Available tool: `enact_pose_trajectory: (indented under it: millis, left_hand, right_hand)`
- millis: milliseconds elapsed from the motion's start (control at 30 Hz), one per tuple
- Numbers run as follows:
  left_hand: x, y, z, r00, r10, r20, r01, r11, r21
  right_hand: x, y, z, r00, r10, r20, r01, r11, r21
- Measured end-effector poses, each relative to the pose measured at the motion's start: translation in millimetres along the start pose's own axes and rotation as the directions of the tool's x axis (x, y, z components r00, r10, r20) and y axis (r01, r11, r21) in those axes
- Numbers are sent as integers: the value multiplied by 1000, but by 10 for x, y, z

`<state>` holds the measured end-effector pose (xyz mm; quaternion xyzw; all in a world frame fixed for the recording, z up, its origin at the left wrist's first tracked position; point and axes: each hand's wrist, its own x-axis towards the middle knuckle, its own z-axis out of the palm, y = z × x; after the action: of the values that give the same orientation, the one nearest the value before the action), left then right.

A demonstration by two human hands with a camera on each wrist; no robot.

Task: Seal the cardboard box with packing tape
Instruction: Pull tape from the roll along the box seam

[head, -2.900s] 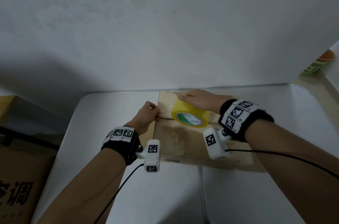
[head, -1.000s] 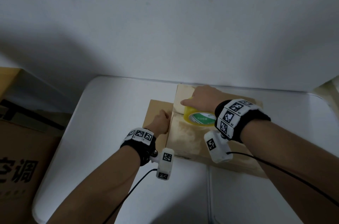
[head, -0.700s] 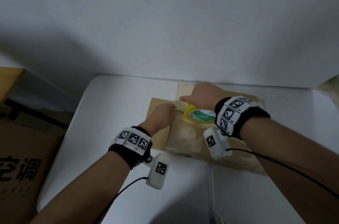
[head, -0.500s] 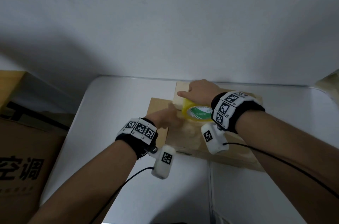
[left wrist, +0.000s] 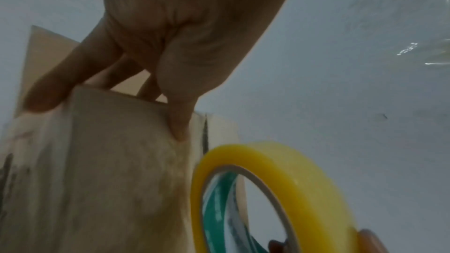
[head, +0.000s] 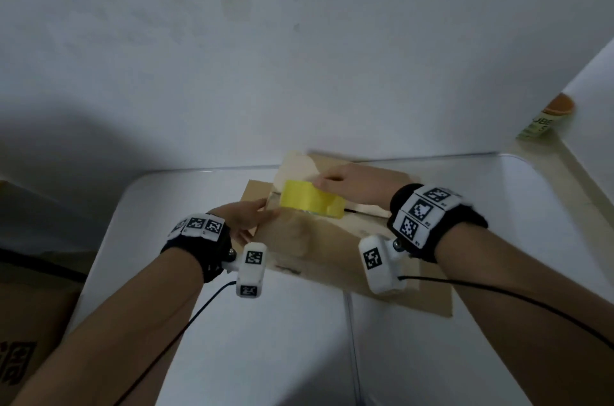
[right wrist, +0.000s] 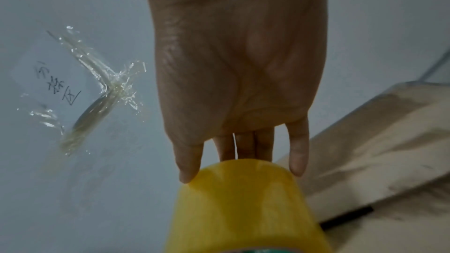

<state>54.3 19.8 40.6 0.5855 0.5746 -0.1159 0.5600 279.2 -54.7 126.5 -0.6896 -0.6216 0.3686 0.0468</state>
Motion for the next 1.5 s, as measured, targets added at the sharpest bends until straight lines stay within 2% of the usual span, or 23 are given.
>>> enact_pose_trajectory:
  millis: [100,200,300,400,467,633,833,933,1033,1133,1267,1333,1433,1500]
  left_hand:
    - [43,234,6,975,84,-206,-94,995,-36]
    - [98,278,175,949,104,-298,-131,989,-71]
    - [107,111,334,951,51,-306,-126,965,-231]
    - [105,-22,433,959,-45,-278,-54,941,-335]
    - [106,-25,479,969,-64,-238,-45,904,-424]
    - [113,109,551,975,-41,-217,-92,817,-570]
    - [176,181,644,967,-77,-243,-111,731,-673]
    - [275,127,604,982,-62,-181,-80,728,-681]
    - [406,31,611,982,-70,-176,-71,727,-683]
    - [376,58,620,978,-61,-198,-91,730,-677]
    - [295,88,563,972,-76,-221,-96,734,-672]
    - [108,179,571,963,-93,-254,-97,758,-646]
    - [-46,196,598,941,-120,-317,-92,810,-579]
    - [-124,178,642,936,-98,-339,-101,845,-524]
  right_hand:
    - [-72,61,7,999,-2,-38,6,995,104]
    - [-64,76,68,993,29,-114,-2,974,227]
    - [51,236,160,989,62,-132,-27,967,253]
    - [34,198,87,985,57,-163,-16,969,246]
    - [39,226,-8,979,120,-164,-81,970,229]
    - [63,376,-195,986,164,-21,-146,922,359]
    - [54,547,-280,986,163,26,-159,900,407]
    - [102,745,-327,981,195,-1,-177,894,411]
    - [224,1109,-350,954,282,-102,-255,941,222]
    - [280,1524,-258,902,415,-116,-409,909,76]
    - [213,1670,-121,898,393,-197,-359,915,187]
    - [144,1661,-76,894,411,-176,-371,902,221]
    - [5,1662,81,892,442,-97,-428,893,135]
    - [-106,1656,218,880,464,-103,-454,885,104]
